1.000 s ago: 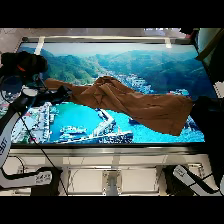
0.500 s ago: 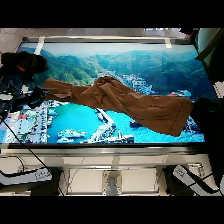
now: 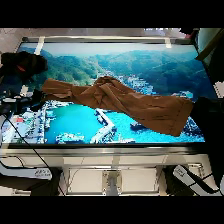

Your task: Fold the clothes and pants, and hang the long-sleeved shirts on hangers.

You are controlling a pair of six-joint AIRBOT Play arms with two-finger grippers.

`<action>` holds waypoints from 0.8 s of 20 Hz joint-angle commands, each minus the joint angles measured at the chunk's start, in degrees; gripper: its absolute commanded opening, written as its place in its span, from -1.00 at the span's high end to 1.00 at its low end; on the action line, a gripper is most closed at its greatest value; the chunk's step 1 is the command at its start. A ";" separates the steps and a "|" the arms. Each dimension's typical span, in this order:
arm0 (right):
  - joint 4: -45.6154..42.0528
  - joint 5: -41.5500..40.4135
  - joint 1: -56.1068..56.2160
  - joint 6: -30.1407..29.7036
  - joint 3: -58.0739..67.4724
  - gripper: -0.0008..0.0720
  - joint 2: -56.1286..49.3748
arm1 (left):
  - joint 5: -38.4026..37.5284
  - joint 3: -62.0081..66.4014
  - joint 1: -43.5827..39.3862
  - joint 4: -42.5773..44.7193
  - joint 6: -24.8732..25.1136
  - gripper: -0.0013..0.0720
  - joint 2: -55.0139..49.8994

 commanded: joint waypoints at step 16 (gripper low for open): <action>-4.00 5.18 -0.04 1.64 2.69 0.92 4.33 | 9.81 3.41 2.08 -4.24 6.16 0.94 8.50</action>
